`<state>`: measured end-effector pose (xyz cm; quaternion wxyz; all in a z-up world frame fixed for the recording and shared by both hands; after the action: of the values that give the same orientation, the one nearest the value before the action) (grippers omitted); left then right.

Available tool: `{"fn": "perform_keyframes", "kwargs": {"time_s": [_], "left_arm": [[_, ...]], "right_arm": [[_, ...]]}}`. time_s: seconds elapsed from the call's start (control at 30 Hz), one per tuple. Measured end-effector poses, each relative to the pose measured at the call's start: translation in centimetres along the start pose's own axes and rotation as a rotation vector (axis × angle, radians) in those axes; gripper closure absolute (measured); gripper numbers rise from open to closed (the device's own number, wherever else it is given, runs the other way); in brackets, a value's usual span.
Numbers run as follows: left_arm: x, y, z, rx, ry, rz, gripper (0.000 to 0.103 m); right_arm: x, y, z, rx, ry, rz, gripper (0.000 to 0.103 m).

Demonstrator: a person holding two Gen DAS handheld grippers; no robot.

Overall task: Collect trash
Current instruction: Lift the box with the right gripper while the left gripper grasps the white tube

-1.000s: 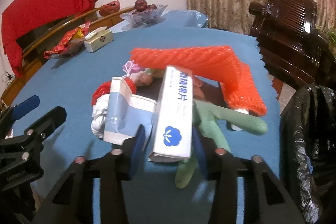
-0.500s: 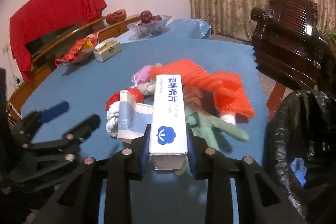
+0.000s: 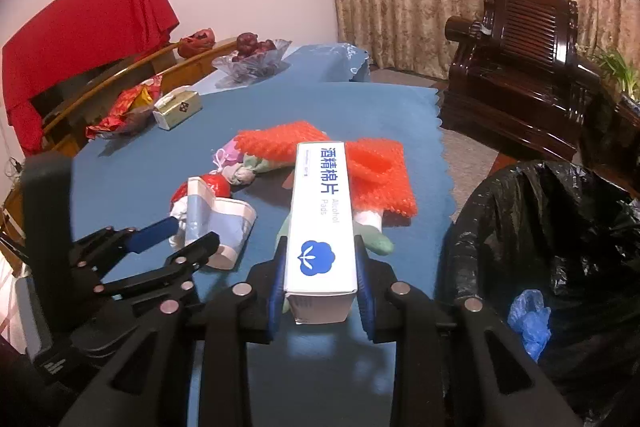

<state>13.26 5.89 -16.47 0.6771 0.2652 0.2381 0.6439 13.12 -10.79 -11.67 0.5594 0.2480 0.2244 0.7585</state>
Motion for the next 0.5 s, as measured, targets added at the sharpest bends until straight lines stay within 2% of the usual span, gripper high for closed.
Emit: {"fn": "perform_keyframes", "kwargs": {"time_s": [0.17, 0.33, 0.4, 0.47, 0.5], "left_arm": [[-0.2, -1.2, 0.0, 0.016, -0.001, 0.054, 0.057], [-0.4, -1.6, 0.2, 0.019, -0.007, 0.075, 0.059], [-0.2, -1.4, 0.4, 0.007, -0.003, 0.075, 0.074], [-0.1, -1.1, 0.6, -0.003, -0.001, 0.061, 0.081], [-0.1, -1.0, 0.6, -0.005, 0.001, 0.055, 0.081]], "right_arm": [[-0.1, -0.2, -0.2, 0.002, 0.005, -0.002, 0.073], [-0.5, -0.3, -0.3, 0.009, 0.000, -0.005, 0.073], [-0.5, -0.3, -0.3, 0.008, -0.001, -0.008, 0.073], [-0.6, -0.1, -0.3, 0.005, -0.003, -0.011, 0.073], [-0.6, 0.0, -0.2, 0.003, -0.003, -0.013, 0.073]]}}
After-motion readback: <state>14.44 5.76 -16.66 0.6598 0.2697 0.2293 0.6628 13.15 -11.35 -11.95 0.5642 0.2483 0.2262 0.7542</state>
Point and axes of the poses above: each gripper's, at about its wrist camera, not at the fingertips, and y roughly against the way its jaws point, x to its left, z to its top, the point moved 1 cm from there along -y, roughly the way its jaws point, and after that the axes turned 2 degrees about -x, right-handed, at the moved point
